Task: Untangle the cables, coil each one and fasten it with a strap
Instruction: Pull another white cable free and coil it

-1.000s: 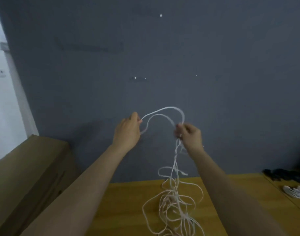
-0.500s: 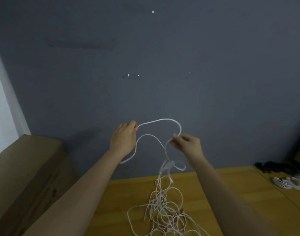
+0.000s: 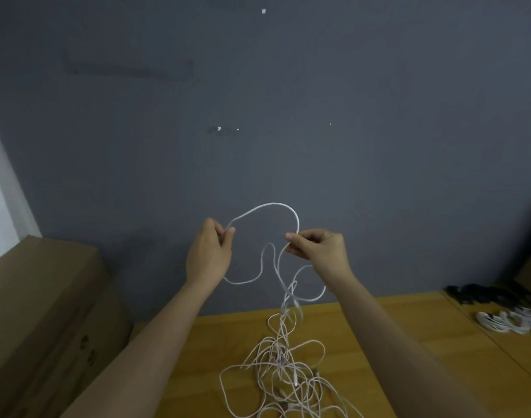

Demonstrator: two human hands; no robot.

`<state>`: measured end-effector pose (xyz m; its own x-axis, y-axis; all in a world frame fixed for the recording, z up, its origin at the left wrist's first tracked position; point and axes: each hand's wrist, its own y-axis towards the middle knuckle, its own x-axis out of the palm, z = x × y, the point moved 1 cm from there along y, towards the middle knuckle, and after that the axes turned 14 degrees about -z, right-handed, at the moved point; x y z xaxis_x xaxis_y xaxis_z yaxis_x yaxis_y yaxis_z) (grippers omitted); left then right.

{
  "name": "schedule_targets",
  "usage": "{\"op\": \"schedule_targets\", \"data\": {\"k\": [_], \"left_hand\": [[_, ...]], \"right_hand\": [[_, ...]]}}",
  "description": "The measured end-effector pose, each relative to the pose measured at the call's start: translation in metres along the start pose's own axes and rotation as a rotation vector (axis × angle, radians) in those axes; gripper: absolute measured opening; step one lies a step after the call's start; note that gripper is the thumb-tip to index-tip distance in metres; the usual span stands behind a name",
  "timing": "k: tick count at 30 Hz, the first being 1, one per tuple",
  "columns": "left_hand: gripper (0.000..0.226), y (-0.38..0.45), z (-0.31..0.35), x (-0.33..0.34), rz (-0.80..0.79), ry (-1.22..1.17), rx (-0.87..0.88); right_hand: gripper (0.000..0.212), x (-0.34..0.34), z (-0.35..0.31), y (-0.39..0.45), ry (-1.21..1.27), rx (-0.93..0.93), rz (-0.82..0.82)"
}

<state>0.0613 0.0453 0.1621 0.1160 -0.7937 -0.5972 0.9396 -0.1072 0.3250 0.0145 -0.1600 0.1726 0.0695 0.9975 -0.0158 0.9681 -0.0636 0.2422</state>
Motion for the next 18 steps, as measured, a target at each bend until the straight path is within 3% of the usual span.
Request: {"op": "schedule_targets", "data": {"k": [2, 5, 7, 11, 18], "left_hand": [[0.027, -0.004, 0.006, 0.005, -0.138, -0.026, -0.029], [0.03, -0.016, 0.016, 0.023, -0.481, -0.153, -0.072], [0.024, -0.023, 0.022, 0.037, -0.589, -0.187, -0.092], [0.006, -0.022, 0.021, 0.05, -0.499, -0.328, -0.149], [0.019, -0.011, -0.004, 0.052, -0.322, -0.436, -0.263]], "right_hand": [[0.014, 0.002, 0.0, 0.003, -0.042, 0.002, 0.034], [0.012, 0.006, 0.001, 0.011, -0.037, -0.007, 0.049], [0.013, 0.008, 0.002, 0.015, -0.052, -0.014, 0.03], [0.019, 0.001, 0.009, 0.019, -0.189, -0.009, -0.031], [0.025, -0.026, 0.035, 0.01, 0.018, 0.084, -0.026]]}}
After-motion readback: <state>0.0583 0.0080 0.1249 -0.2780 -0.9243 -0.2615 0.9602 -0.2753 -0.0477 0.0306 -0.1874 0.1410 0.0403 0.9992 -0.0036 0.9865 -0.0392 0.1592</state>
